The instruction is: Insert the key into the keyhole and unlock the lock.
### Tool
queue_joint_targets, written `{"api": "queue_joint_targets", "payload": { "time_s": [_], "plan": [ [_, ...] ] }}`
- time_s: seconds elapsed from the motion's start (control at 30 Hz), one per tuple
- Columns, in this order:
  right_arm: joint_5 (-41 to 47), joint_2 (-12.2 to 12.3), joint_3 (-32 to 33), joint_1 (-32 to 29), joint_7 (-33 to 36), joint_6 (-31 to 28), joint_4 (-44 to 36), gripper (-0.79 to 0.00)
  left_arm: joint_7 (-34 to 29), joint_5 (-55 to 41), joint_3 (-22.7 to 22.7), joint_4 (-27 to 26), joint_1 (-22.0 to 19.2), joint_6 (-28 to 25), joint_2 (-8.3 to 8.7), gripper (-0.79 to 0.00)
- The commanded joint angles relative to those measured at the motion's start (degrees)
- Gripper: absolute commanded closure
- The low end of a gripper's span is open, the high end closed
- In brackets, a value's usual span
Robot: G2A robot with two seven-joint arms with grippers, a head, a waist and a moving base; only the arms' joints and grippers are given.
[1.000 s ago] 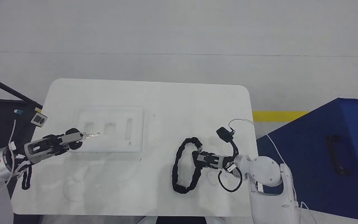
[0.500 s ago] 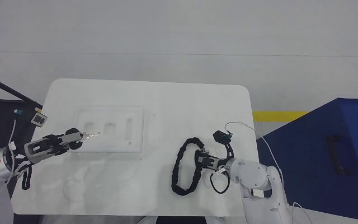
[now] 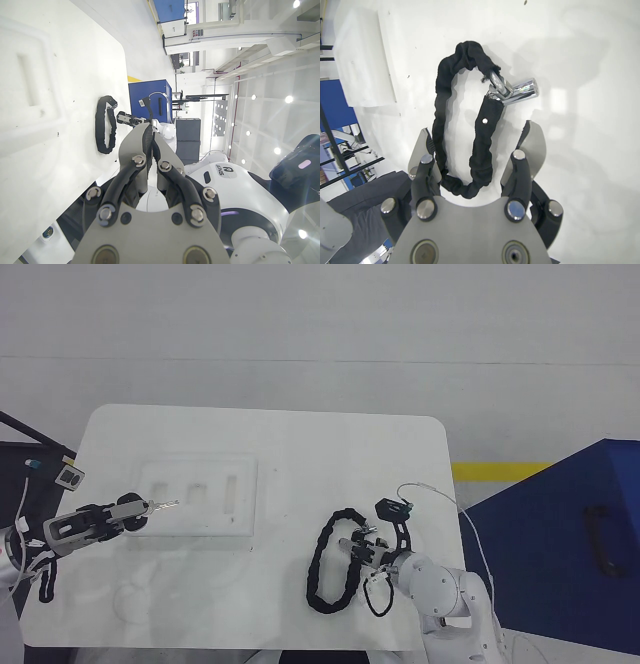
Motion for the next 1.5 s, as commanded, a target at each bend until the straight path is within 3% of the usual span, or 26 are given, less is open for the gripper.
{"api": "queue_joint_targets", "payload": {
  "time_s": [0.0, 0.13, 0.2, 0.33, 0.47, 0.6, 0.87, 1.2, 1.3, 1.37, 1.47],
  "plan": [
    [-1.19, -0.01, -1.28, 0.69, -0.58, 1.28, 0.53, -0.597, 0.0, 0.0, 0.0, 0.0, 0.0, 0.0, 0.0, 0.0],
    [-5.31, 0.16, -3.44, 1.42, -0.94, 3.3, 1.48, -0.61, 0.0, 0.0, 0.0, 0.0, 0.0, 0.0, 0.0, 0.0],
    [-8.29, 0.23, -4.53, 1.71, -1.31, 4.8, 1.92, -0.548, 0.0, 0.0, 0.0, 0.0, 0.0, 0.0, 0.0, 0.0],
    [-10.86, 0.28, -6.03, 2.09, -1.76, 6.68, 2.32, -0.548, 0.0, 0.0, 0.0, 0.0, 0.0, 0.0, 0.0, 0.0],
    [-12.96, 0.34, -7.47, 2.28, -2.32, 7.6, 2.94, -0.391, 0.0, 0.0, 0.0, 0.0, 0.0, 0.0, 0.0, 0.0],
    [-15.25, 0.39, -8.98, 1.91, -3.0, 8.48, 2.88, -0.425, 0.0, 0.0, 0.0, 0.0, 0.0, 0.0, 0.0, 0.0],
    [-18.11, 0.35, -11.0, 1.9, -4.83, 10.47, 3.45, -0.366, 0.0, 0.0, 0.0, 0.0, 0.0, 0.0, 0.0, 0.0],
    [-21.3, 0.05, -13.2, 3.48, -5.94, 13.11, 6.07, -0.385, 0.0, 0.0, 0.0, 0.0, 0.0, 0.0, 0.0, 0.0],
    [-22.0, -0.07, -13.57, 4.18, -5.37, 13.84, 6.86, -0.314, 0.0, 0.0, 0.0, 0.0, 0.0, 0.0, 0.0, 0.0],
    [-22.82, -0.11, -13.65, 4.66, -5.27, 14.37, 7.59, 0.0, 0.0, 0.0, 0.0, 0.0, 0.0, 0.0, 0.0, 0.0],
    [-22.48, -0.25, -13.68, 5.01, -5.44, 14.97, 7.77, 0.0, 0.0, 0.0, 0.0, 0.0, 0.0, 0.0, 0.0, 0.0]
  ]
}}
